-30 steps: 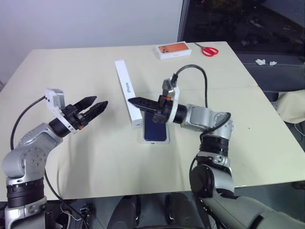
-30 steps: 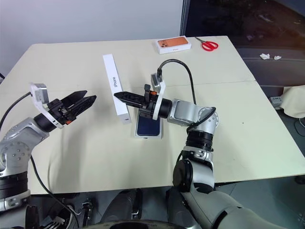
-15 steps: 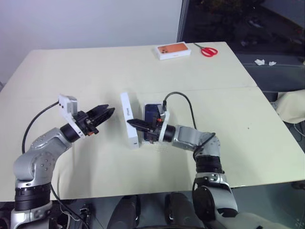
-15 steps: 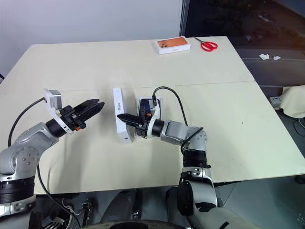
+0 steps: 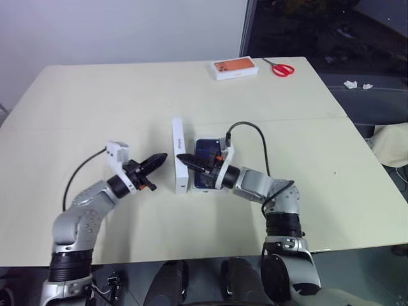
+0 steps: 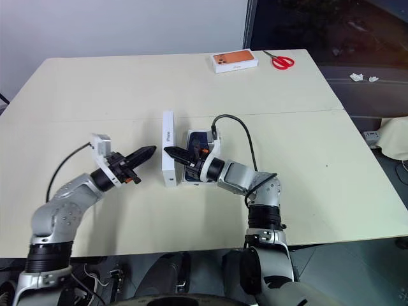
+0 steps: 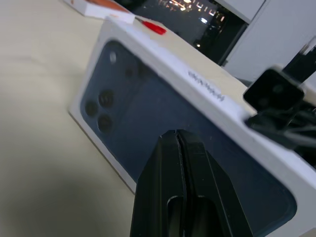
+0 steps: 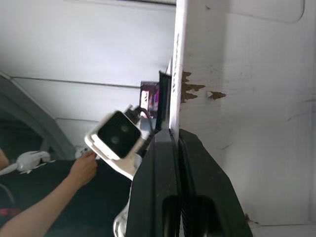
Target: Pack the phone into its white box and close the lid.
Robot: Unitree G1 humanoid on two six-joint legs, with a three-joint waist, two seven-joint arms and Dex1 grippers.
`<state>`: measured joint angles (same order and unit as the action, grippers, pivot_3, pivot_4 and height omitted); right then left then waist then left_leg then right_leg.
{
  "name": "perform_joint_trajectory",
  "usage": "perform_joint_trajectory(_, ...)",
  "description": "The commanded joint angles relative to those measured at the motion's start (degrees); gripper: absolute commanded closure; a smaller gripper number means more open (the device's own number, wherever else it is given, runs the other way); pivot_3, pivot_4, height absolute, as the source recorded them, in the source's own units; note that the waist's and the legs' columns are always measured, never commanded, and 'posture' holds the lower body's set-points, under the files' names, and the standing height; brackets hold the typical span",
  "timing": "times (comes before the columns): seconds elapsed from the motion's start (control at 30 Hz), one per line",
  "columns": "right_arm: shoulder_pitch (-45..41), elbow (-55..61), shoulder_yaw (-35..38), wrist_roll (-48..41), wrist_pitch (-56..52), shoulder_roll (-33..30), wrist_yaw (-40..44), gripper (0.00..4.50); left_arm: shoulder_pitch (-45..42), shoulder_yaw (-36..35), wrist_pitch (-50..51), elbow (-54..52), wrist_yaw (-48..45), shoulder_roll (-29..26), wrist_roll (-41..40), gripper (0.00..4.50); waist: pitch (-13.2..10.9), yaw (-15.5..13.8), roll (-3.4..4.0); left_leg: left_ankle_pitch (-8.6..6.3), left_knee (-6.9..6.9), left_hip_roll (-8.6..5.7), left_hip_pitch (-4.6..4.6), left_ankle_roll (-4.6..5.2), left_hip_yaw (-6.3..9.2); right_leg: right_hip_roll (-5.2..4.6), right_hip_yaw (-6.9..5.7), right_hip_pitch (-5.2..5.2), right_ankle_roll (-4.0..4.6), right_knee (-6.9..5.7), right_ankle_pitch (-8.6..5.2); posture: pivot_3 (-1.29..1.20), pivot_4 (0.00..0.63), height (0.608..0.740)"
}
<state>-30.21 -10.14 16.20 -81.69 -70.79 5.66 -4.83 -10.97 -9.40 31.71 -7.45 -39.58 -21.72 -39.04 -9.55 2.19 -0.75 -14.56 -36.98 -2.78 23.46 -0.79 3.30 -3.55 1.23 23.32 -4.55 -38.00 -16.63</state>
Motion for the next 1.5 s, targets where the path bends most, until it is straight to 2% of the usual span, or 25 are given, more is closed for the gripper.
perform_joint_trajectory(0.03, 1.5, 2.4, -0.4, 0.2, 0.3, -1.4, -1.3, 3.64, -1.2, 0.4, -2.3, -0.1, -0.6, 0.5, 0.8, 4.5, 0.0, 0.1, 0.0, 0.0, 0.0, 0.0, 0.0, 0.0, 0.0, 0.0, 0.0, 0.0, 0.0, 0.0, 0.0, 0.0, 0.15, 0.74)
perform_joint_trajectory(0.13, 1.6, 5.1, -0.7, 1.1, 1.4, -3.1, -1.2, 2.12, -1.7, 1.4, -3.4, 1.3, -0.8, 1.4, 2.1, 4.5, 0.0, 0.1, 0.0, 0.0, 0.0, 0.0, 0.0, 0.0, 0.0, 0.0, 0.0, 0.01, 0.0, 0.0, 0.0, 0.0, 0.15, 0.74)
perform_joint_trajectory(0.17, 0.7, 8.0, -1.7, 2.5, 1.2, -5.7, 0.6, 1.41, -1.8, 1.9, -3.8, 1.8, -1.0, 1.7, 2.5, 4.5, 0.0, 0.2, 0.0, 0.0, 0.0, 0.0, 0.0, 0.0, 0.0, 0.0, 0.0, 0.0, 0.0, 0.0, 0.0, 0.0, 0.15, 0.74)
perform_joint_trajectory(0.2, -0.1, 10.5, -2.6, 4.4, 1.3, -8.2, 2.5, 1.47, -1.8, 2.2, -4.0, 2.1, -1.3, 1.9, 2.8, 4.5, 0.0, 0.2, 0.06, 0.0, 0.01, 0.01, 0.0, 0.0, 0.0, 0.01, 0.0, 0.01, 0.0, -0.01, 0.0, 0.0, 0.15, 0.74)
perform_joint_trajectory(0.23, -0.9, 13.3, -4.7, 9.2, 3.3, -12.5, 5.7, 1.2, -1.9, 2.4, -4.3, 2.4, -1.4, 2.1, 3.1, 4.5, -0.1, 0.1, 0.07, 0.0, 0.01, 0.02, 0.02, 0.0, 0.0, 0.02, -0.01, 0.04, 0.0, -0.01, 0.0, 0.0, 0.15, 0.74)
perform_joint_trajectory(0.27, -1.6, 15.3, -6.6, 13.7, 5.6, -16.6, 9.0, 1.2, -2.0, 2.6, -4.5, 2.7, -1.6, 2.2, 3.3, 4.5, -0.1, -0.1, 0.07, 0.0, -0.03, 0.0, 0.04, 0.0, 0.0, 0.01, -0.03, 0.01, 0.0, 0.01, 0.0, 0.0, 0.15, 0.74)
perform_joint_trajectory(0.37, -4.4, 15.8, -6.2, 20.6, 11.7, -26.1, 16.3, 1.2, -2.6, 3.0, -5.5, 3.9, -2.0, 2.8, 3.9, 4.5, -0.1, -0.4, 0.05, -0.01, -0.08, -0.11, 0.05, 0.02, 0.0, -0.04, -0.06, -0.02, -0.02, 0.03, -0.01, 0.0, 0.15, 0.74)
perform_joint_trajectory(0.5, -6.0, 16.2, -8.9, 29.1, 17.8, -34.0, 24.3, 1.2, -4.2, 4.5, -6.6, 6.0, -2.5, 4.4, 4.9, 4.5, -0.1, -1.0, 0.02, -0.01, -0.04, -0.05, 0.05, 0.02, 0.02, 0.02, -0.09, -0.03, -0.04, 0.07, -0.02, 0.0, 0.15, 0.74)
perform_joint_trajectory(0.63, -6.5, 16.6, -12.2, 36.0, 22.7, -35.9, 28.2, 1.2, -7.2, 6.4, -8.4, 8.9, -3.2, 6.6, 6.5, 4.5, -0.1, -1.2, 0.01, -0.01, -0.07, 0.01, 0.04, 0.02, 0.01, 0.04, -0.09, -0.03, -0.04, 0.05, -0.02, 0.0, 0.15, 0.74)
perform_joint_trajectory(0.77, -3.1, 17.8, -22.0, 50.5, 33.2, -40.5, 35.0, 1.2, -9.4, 7.0, -7.8, 9.2, -3.3, 7.4, 6.6, 4.5, -0.1, -1.4, -0.03, -0.01, -0.08, 0.0, 0.05, 0.02, 0.01, 0.04, -0.1, -0.04, -0.04, 0.07, -0.01, 0.0, 0.15, 0.74)
perform_joint_trajectory(0.87, -2.2, 17.3, -26.1, 57.0, 36.6, -41.9, 36.8, 1.2, -8.6, 6.0, -7.1, 8.1, -3.4, 6.3, 6.1, 4.5, -0.1, -1.3, -0.04, -0.01, -0.08, 0.0, 0.05, 0.02, 0.01, 0.03, -0.1, -0.06, -0.04, 0.1, -0.01, 0.0, 0.15, 0.74)
perform_joint_trajectory(0.97, -2.6, 16.8, -25.9, 58.8, 37.3, -40.5, 37.5, 1.2, -6.0, 4.1, -5.7, 5.4, -4.0, 2.9, 4.9, 4.5, -0.1, -1.0, -0.04, -0.01, -0.07, 0.02, 0.04, 0.01, 0.01, 0.04, -0.06, -0.01, -0.04, 0.07, -0.01, 0.0, 0.15, 0.74)
perform_joint_trajectory(1.07, -2.8, 16.5, -25.5, 60.0, 38.1, -39.5, 38.7, 2.11, -4.1, 1.6, -4.4, 3.4, -4.1, -0.5, 3.9, 4.5, -0.1, -1.3, -0.05, 0.0, -0.06, 0.1, 0.04, 0.0, 0.03, 0.09, -0.08, 0.0, -0.04, 0.06, -0.02, 0.0, 0.15, 0.74)
perform_joint_trajectory(1.2, -2.9, 16.6, -27.0, 63.3, 39.3, -39.3, 40.0, 4.17, -3.0, -0.3, -3.9, 4.8, -3.0, -3.3, 5.1, 4.5, -0.2, -1.7, -0.05, 0.0, -0.08, 0.09, 0.04, 0.0, 0.04, 0.04, -0.11, -0.05, -0.03, 0.09, -0.01, 0.0, 0.15, 0.74)
perform_joint_trajectory(1.23, -2.9, 16.7, -27.6, 64.2, 39.7, -39.2, 40.4, 4.45, -3.1, -0.4, -4.2, 6.0, -2.3, -3.4, 5.8, 4.5, -0.2, -1.7, -0.06, -0.01, -0.08, 0.07, 0.04, 0.0, 0.04, 0.01, -0.11, -0.06, -0.03, 0.11, -0.01, 0.0, 0.15, 0.74)
perform_joint_trajectory(1.5, -3.7, 15.9, -31.6, 72.6, 39.6, -40.1, 41.8, 4.45, -6.4, 2.5, 1.6, 12.0, 0.6, -0.9, 6.4, 4.5, -0.2, -1.7, -0.1, -0.01, -0.08, 0.01, 0.04, -0.01, 0.05, -0.03, -0.13, -0.06, -0.03, 0.12, -0.01, 0.0, 0.15, 0.74)
